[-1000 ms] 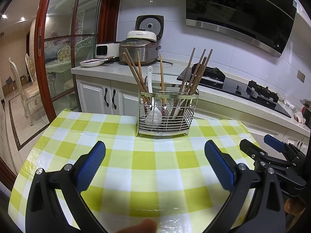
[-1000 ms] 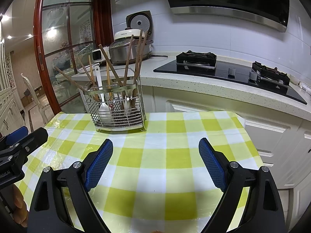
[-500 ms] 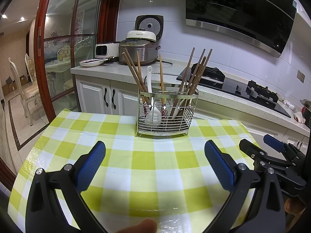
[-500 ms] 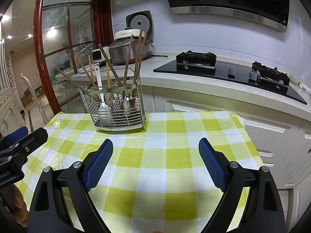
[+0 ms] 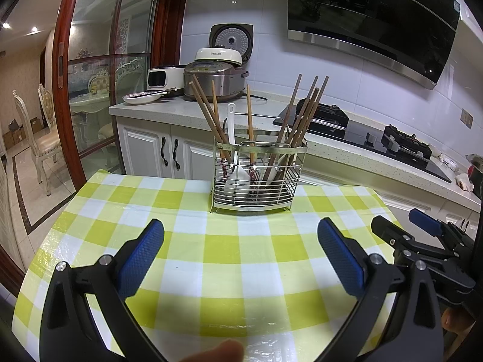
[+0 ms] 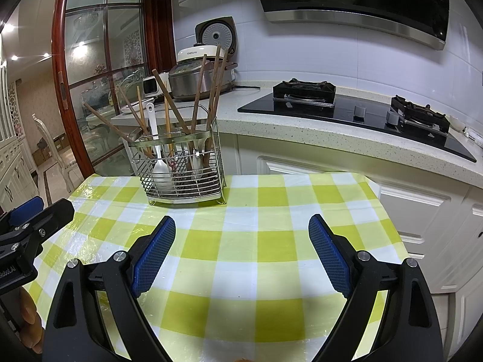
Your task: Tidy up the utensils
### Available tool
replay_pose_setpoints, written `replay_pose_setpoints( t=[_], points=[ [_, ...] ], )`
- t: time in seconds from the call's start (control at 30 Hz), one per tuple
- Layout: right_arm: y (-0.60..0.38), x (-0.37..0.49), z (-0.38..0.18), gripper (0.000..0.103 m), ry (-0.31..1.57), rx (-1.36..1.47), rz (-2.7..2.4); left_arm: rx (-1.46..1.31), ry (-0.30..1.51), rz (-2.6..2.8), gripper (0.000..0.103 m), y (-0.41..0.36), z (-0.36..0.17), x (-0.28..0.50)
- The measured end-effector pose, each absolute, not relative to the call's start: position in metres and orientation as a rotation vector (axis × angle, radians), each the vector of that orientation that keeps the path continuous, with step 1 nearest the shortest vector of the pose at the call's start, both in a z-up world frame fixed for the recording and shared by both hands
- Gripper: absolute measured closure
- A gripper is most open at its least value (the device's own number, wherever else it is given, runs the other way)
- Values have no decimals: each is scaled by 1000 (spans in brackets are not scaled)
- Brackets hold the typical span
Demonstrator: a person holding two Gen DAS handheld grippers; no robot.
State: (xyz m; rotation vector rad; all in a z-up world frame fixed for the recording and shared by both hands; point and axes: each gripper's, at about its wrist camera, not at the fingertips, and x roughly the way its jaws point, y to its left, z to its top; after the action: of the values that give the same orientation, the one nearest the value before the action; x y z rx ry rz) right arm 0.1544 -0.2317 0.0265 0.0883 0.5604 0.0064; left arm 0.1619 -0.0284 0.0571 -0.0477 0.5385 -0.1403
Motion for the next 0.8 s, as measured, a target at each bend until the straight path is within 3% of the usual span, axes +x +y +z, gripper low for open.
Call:
replay_pose_setpoints(
  t=[0.8],
  points=[
    [-234,154,26,19,561,89,5,-49,539,-141,4,-28,57,162]
  ],
)
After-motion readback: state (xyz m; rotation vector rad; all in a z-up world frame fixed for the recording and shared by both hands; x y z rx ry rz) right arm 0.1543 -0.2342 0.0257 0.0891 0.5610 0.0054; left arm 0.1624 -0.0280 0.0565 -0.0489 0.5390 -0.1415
